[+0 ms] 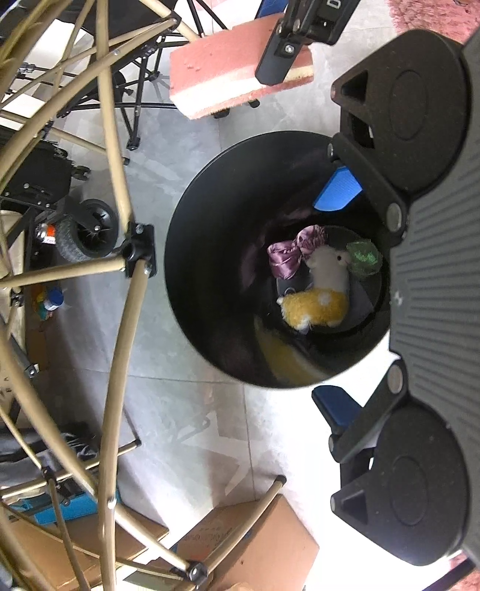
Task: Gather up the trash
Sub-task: 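Move the pink sponge over the bin and open the right gripper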
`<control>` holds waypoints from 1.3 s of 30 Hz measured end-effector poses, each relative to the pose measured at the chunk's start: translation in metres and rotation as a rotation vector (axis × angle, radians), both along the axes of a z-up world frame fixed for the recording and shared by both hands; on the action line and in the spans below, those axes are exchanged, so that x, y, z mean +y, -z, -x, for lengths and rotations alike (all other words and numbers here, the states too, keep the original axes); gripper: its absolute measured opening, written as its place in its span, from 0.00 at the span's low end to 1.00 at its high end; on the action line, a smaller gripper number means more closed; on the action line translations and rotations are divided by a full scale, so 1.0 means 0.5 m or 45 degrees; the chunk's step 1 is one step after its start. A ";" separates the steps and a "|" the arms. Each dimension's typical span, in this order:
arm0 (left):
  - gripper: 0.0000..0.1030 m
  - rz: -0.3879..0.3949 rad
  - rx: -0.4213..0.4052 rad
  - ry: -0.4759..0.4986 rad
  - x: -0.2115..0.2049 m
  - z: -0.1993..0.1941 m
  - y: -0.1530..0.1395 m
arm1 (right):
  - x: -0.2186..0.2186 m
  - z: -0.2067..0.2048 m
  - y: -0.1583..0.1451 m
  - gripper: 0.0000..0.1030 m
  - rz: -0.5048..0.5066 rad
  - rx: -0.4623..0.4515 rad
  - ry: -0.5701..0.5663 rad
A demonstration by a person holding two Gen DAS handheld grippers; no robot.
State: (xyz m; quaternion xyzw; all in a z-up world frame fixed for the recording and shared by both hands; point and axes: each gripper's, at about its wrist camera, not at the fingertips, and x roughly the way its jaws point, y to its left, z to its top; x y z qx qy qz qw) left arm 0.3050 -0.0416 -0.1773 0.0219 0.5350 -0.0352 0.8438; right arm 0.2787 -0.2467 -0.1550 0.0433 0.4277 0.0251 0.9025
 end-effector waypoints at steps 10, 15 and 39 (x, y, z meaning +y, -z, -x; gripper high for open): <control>1.00 -0.001 -0.068 -0.076 0.083 0.027 -0.034 | 0.101 -0.006 -0.021 0.67 0.030 -0.023 -0.140; 1.00 -0.010 -0.087 -0.142 0.135 0.035 -0.043 | 0.157 -0.015 -0.023 0.67 0.054 -0.018 -0.204; 1.00 -0.029 -0.042 -0.313 0.275 0.045 -0.014 | 0.282 -0.073 0.063 0.67 0.079 0.220 -0.228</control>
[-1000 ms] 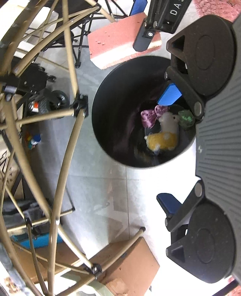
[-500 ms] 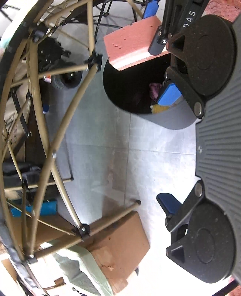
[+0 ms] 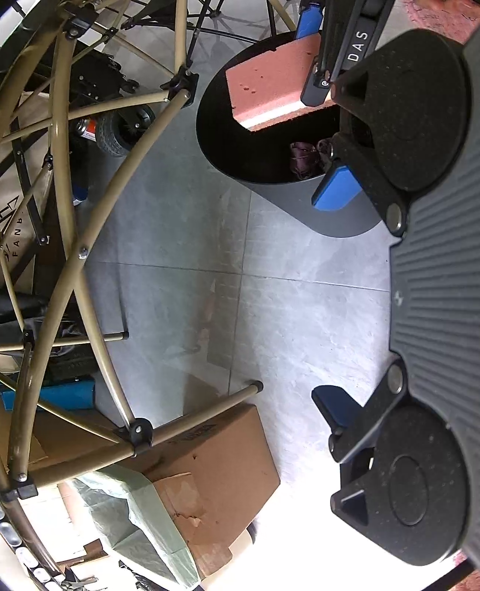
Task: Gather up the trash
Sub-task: 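Move the pink sponge over the bin and open the right gripper, then withdraw both open grippers from the bin back toward the table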
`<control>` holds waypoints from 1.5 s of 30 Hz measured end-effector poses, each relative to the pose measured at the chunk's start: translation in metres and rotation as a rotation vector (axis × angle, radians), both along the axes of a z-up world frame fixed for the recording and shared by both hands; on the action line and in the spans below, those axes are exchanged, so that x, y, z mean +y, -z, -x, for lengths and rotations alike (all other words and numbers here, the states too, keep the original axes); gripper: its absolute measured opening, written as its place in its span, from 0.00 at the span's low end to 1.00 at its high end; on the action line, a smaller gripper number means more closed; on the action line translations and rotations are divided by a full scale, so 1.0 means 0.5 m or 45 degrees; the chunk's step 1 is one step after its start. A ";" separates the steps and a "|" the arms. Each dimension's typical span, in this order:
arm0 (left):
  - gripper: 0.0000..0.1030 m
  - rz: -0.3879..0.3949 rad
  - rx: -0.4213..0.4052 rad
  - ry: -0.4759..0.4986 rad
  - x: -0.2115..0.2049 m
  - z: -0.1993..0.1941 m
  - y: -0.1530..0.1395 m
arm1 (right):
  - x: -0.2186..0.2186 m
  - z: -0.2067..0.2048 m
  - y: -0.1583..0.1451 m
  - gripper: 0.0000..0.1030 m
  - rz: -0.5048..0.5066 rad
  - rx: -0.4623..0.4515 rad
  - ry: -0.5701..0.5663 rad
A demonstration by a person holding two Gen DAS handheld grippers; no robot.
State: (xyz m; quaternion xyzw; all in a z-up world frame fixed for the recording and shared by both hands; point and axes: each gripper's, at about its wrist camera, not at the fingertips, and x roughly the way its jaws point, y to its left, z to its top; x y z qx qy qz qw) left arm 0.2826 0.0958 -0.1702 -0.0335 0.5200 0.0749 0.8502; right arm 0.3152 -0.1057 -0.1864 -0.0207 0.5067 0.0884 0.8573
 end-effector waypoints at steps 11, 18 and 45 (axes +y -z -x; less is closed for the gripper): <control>1.00 -0.005 0.054 0.003 0.001 -0.001 0.016 | 0.002 -0.007 0.014 0.67 0.003 0.056 0.009; 1.00 -0.008 0.078 0.000 0.003 -0.003 0.023 | 0.001 -0.016 0.022 0.85 0.005 0.087 0.024; 1.00 0.002 0.079 -0.012 0.003 -0.002 0.024 | -0.013 -0.011 0.018 1.00 -0.011 0.092 0.048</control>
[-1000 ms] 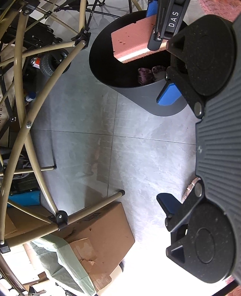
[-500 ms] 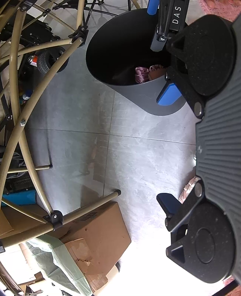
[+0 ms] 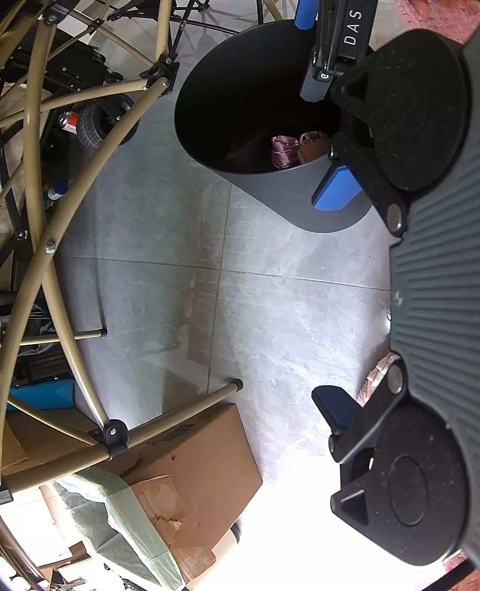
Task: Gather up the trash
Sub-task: 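Withdraw both open grippers from the bin back toward the table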
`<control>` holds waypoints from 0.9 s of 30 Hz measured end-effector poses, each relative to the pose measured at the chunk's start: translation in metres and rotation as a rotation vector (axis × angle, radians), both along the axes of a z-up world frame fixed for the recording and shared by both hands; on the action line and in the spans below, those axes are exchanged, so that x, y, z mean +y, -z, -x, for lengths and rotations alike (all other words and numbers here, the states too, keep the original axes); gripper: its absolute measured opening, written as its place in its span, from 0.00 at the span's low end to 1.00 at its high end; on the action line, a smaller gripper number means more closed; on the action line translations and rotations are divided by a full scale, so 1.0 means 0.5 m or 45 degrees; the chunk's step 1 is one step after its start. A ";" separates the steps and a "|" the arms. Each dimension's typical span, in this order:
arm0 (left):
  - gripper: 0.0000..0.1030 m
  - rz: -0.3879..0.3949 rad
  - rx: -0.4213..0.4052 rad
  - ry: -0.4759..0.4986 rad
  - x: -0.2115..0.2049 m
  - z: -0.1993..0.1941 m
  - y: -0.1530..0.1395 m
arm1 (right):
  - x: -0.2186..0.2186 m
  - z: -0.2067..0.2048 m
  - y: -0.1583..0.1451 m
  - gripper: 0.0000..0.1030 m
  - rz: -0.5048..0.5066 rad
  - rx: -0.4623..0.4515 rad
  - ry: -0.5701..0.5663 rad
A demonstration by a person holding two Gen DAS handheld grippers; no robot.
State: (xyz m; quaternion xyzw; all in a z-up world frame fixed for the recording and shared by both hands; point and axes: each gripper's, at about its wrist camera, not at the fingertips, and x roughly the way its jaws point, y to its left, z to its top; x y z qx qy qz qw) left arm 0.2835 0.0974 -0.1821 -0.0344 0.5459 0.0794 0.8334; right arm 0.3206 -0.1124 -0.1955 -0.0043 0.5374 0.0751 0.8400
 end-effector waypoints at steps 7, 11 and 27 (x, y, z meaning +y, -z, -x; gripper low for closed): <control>1.00 -0.025 -0.052 0.002 -0.013 0.008 -0.023 | -0.016 0.015 -0.033 1.00 -0.038 -0.055 0.002; 1.00 -0.024 -0.117 0.006 -0.021 0.016 -0.052 | -0.028 0.029 -0.060 1.00 -0.030 -0.118 0.008; 1.00 -0.019 -0.422 0.033 -0.074 0.058 -0.219 | -0.104 0.101 -0.217 1.00 -0.106 -0.364 0.051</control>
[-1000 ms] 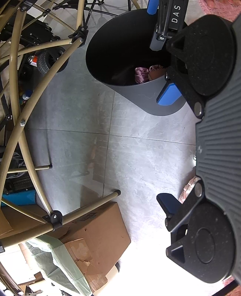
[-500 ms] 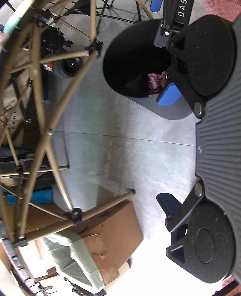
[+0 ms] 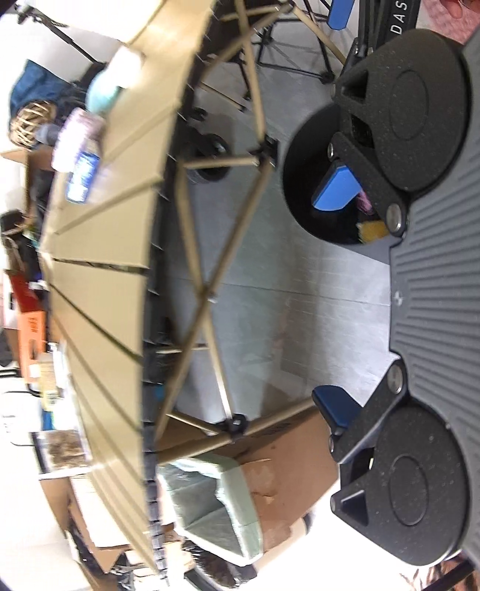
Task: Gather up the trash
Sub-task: 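Withdraw both open grippers from the bin back toward the table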
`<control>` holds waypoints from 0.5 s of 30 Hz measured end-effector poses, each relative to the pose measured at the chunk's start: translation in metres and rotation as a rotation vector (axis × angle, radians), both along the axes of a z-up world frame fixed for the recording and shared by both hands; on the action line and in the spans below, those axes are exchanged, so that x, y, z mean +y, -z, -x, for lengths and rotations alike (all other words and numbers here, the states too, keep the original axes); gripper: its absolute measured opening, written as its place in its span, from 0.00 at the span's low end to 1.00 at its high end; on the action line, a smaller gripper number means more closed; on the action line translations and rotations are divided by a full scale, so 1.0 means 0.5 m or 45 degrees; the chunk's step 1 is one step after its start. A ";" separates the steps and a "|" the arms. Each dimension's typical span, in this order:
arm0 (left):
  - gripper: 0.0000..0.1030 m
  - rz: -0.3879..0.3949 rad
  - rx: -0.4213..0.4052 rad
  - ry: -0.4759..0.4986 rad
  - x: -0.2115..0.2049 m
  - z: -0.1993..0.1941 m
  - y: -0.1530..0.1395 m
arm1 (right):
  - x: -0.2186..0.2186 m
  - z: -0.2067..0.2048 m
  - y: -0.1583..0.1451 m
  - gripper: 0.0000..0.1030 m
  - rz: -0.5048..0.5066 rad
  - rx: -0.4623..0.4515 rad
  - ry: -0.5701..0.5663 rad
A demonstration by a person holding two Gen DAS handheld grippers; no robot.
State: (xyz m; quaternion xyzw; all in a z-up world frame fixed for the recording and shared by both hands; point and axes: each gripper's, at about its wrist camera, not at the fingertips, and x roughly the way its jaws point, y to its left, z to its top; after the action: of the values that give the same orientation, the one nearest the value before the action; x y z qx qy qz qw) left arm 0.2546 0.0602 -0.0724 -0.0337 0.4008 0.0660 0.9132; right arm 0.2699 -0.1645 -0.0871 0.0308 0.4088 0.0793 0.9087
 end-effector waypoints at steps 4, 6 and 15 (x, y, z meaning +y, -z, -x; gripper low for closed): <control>1.00 -0.020 -0.093 0.025 -0.020 0.010 -0.049 | -0.031 0.018 -0.055 1.00 -0.030 -0.115 0.047; 1.00 -0.016 -0.136 0.032 -0.025 0.012 -0.071 | -0.044 0.025 -0.083 1.00 -0.038 -0.176 0.066; 1.00 -0.036 -0.294 0.079 -0.070 -0.009 -0.161 | -0.113 0.011 -0.185 1.00 -0.091 -0.391 0.146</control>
State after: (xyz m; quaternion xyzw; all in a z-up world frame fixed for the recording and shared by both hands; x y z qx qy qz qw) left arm 0.2589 0.0252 0.0083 -0.0159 0.2929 0.0390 0.9552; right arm 0.2642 -0.2212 0.0052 0.0738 0.2598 0.0453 0.9618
